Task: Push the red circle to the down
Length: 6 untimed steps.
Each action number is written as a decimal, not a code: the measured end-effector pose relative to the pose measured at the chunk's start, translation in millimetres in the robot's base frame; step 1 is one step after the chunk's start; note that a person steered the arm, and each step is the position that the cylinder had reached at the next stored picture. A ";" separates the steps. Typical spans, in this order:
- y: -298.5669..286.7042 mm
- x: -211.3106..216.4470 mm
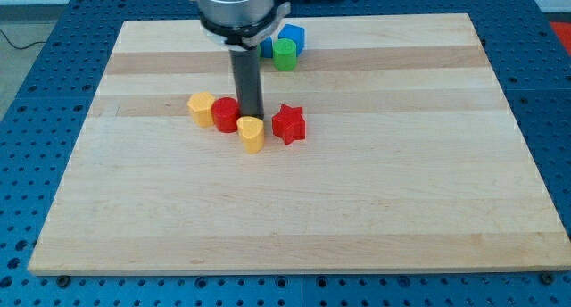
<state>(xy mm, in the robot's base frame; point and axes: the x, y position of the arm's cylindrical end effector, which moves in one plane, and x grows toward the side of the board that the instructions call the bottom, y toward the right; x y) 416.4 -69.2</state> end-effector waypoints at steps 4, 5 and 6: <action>-61.3 26.9; -57.5 39.1; -36.9 7.1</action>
